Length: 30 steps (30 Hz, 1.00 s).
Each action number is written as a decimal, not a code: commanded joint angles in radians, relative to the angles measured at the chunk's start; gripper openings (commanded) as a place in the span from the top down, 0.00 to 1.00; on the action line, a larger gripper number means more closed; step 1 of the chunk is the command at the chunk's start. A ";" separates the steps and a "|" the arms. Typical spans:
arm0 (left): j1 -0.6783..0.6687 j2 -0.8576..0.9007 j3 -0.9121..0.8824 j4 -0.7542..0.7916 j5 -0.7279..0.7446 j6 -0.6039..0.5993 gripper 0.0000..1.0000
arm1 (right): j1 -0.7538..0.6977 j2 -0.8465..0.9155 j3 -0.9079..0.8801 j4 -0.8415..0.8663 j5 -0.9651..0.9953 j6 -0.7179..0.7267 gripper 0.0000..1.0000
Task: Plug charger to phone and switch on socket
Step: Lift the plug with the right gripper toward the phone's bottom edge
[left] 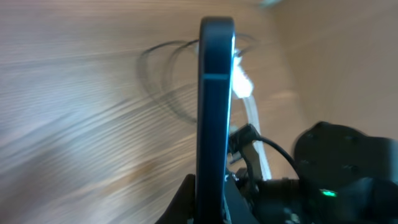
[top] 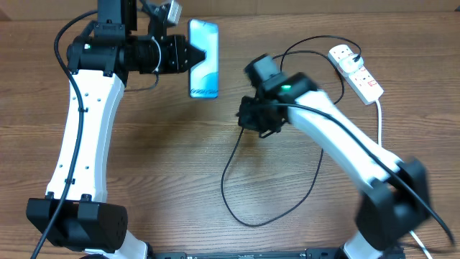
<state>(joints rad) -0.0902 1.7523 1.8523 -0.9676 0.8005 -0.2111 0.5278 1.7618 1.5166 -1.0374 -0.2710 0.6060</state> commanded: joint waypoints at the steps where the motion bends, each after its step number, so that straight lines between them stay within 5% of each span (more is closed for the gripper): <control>1: 0.020 -0.006 0.015 0.063 0.271 -0.067 0.96 | -0.017 -0.136 0.031 -0.018 -0.168 -0.193 0.96; 12: 0.027 -0.006 0.015 0.303 0.587 -0.277 0.96 | -0.019 -0.339 0.031 -0.035 -0.577 -0.511 0.96; 16: 0.027 -0.006 0.015 0.314 0.687 -0.277 0.96 | -0.019 -0.344 0.030 0.011 -0.609 -0.510 0.96; 30: 0.026 -0.006 0.015 0.322 0.686 -0.347 0.96 | -0.066 -0.344 0.029 0.207 -0.594 -0.301 0.96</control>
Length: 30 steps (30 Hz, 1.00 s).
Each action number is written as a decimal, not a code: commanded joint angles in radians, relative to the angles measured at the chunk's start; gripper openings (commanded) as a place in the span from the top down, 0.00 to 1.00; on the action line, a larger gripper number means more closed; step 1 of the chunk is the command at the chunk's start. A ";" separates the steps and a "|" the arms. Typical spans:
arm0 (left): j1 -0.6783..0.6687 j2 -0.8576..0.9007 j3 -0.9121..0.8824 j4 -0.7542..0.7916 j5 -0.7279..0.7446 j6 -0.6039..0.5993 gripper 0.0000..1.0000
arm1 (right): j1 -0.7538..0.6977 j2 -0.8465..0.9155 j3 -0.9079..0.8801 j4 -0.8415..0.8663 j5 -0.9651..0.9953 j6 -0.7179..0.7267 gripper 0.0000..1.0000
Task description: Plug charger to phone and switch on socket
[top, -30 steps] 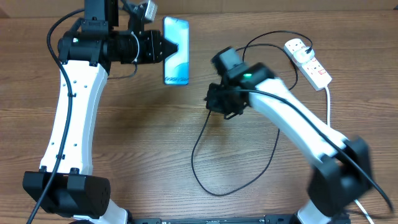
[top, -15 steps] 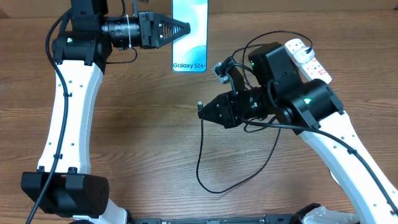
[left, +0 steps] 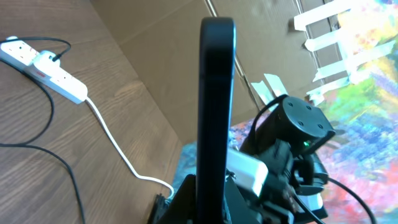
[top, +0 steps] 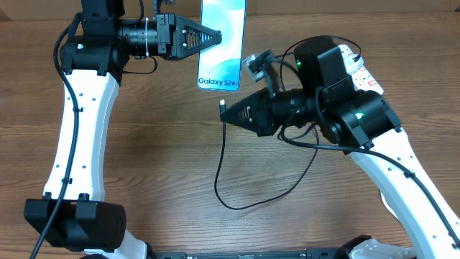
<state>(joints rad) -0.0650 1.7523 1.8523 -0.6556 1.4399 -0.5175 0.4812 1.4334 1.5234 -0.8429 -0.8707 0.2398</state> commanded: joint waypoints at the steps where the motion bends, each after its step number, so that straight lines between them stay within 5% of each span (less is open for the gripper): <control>1: 0.001 -0.006 0.015 0.011 0.046 -0.048 0.96 | -0.019 -0.016 0.021 0.018 0.005 0.066 0.96; 30: -0.001 -0.006 0.015 0.089 0.016 -0.160 0.96 | -0.009 -0.013 0.019 0.146 -0.047 0.206 0.96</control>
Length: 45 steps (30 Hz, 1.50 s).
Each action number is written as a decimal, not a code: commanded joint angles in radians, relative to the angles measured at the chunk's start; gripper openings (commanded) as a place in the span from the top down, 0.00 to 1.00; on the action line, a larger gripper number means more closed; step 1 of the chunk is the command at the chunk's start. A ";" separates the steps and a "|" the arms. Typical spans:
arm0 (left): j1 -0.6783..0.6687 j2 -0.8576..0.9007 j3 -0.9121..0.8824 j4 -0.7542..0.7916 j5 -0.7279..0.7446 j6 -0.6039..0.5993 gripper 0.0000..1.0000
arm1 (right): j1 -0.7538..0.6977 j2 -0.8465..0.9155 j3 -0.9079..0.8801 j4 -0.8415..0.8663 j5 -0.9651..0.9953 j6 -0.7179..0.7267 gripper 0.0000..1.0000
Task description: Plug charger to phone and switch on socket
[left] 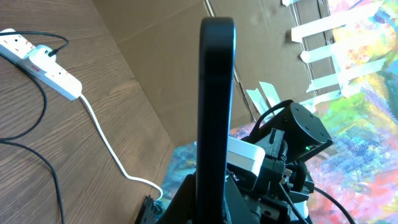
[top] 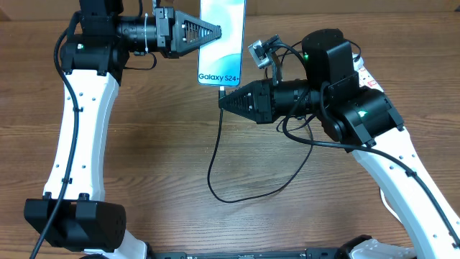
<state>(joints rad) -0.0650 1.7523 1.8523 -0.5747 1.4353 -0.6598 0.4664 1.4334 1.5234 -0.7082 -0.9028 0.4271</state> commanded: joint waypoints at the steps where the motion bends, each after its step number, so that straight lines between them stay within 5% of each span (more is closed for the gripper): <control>1: -0.001 -0.006 0.015 0.008 0.021 -0.018 0.96 | 0.006 -0.010 0.019 0.012 -0.015 0.022 0.96; 45: -0.001 -0.006 0.015 0.007 0.004 -0.029 0.96 | -0.002 0.044 0.019 0.058 -0.109 0.011 0.96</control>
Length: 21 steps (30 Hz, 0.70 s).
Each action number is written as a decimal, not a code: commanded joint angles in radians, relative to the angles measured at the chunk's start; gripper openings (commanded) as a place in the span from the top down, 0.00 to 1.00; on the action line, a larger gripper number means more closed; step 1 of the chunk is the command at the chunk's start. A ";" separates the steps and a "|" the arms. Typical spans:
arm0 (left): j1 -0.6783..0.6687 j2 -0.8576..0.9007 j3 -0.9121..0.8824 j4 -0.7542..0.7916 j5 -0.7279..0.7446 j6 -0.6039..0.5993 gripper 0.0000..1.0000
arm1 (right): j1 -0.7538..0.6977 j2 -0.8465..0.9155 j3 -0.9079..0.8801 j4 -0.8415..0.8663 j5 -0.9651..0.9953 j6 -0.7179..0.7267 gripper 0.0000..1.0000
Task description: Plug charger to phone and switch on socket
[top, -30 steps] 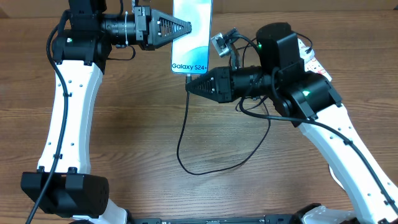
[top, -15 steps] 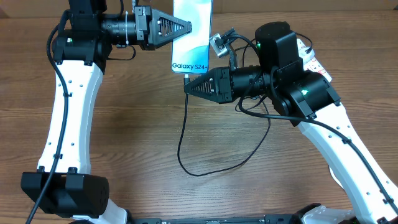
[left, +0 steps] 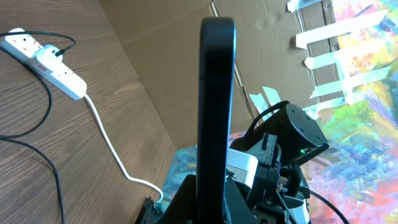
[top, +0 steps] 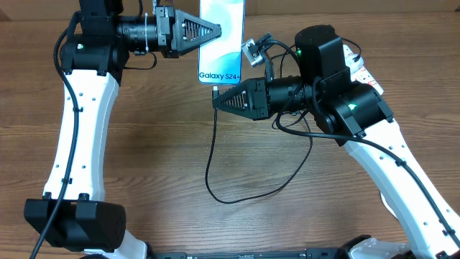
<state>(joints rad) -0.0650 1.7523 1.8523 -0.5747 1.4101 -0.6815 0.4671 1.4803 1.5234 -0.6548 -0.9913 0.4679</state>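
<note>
My left gripper point(top: 215, 30) is shut on a Galaxy phone point(top: 221, 42), held up off the table with its screen facing the overhead camera. In the left wrist view the phone point(left: 216, 99) shows edge-on between the fingers. My right gripper point(top: 215, 101) is shut on the plug end of the black charger cable point(top: 213, 155), its tip just below the phone's bottom edge. The cable hangs down, loops over the table and runs back to the white socket strip point(top: 359, 70) at the far right, also seen as the strip point(left: 46, 59) with a plug in it.
The wooden table point(top: 144, 158) carries the slack cable loop in the middle. A white lead point(left: 115, 149) runs from the socket strip off the table's edge. Cardboard wall and taped coloured paper stand behind.
My right gripper has shifted slightly left and up with the cable plug, so its tip now sits right under the phone's bottom edge. The left gripper and phone have stayed put.
First the phone was held low near the table by my left gripper, while my right gripper was down at the cable. Then the phone was lifted and turned screen-up, and the right gripper held the cable plug raised. Since then the plug has closed in on the phone's bottom edge.
</note>
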 commanded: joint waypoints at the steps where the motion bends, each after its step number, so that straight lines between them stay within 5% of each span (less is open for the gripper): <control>1: 0.000 -0.006 0.015 0.007 0.029 -0.008 0.96 | -0.003 -0.003 0.019 0.005 -0.020 -0.030 0.96; 21: 0.000 -0.006 0.015 0.007 0.040 -0.008 0.96 | -0.026 -0.002 0.019 0.001 -0.020 -0.031 0.96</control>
<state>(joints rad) -0.0647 1.7523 1.8523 -0.5747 1.4101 -0.6815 0.4496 1.4803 1.5234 -0.6582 -0.9981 0.4580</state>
